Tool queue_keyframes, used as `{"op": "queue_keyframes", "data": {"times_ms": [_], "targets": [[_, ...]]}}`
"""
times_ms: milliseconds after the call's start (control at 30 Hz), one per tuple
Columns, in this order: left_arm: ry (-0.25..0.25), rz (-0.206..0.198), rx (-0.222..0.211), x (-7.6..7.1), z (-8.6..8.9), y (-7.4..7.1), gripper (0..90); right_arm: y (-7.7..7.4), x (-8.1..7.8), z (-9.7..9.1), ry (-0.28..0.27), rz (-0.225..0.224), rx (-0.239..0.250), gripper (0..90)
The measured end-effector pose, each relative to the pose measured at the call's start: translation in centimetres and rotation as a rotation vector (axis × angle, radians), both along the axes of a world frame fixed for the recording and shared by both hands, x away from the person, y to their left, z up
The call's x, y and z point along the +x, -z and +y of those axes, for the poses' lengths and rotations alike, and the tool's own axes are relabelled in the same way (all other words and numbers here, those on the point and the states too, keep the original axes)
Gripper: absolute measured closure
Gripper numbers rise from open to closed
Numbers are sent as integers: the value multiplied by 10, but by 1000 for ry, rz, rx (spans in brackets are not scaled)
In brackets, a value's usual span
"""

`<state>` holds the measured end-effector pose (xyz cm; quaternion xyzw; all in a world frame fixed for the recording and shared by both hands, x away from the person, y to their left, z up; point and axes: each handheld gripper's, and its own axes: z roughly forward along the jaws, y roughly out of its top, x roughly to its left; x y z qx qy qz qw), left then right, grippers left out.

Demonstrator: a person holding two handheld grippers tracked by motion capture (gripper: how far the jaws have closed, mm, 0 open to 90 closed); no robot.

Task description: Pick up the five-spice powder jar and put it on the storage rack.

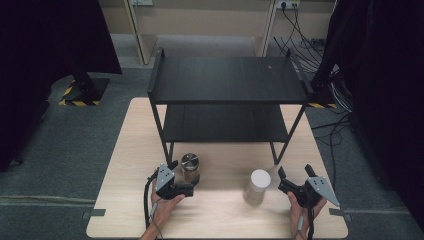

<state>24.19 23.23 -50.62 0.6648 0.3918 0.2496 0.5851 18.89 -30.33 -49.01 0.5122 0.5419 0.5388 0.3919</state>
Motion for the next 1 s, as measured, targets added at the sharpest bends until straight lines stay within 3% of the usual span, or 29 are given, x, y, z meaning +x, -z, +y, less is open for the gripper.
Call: {"op": "queue_keyframes", "data": {"times_ms": [1000], "targets": [[-1,5,6,0,-1,-1,3,1,0,-1,-6,-4,11,9]]}}
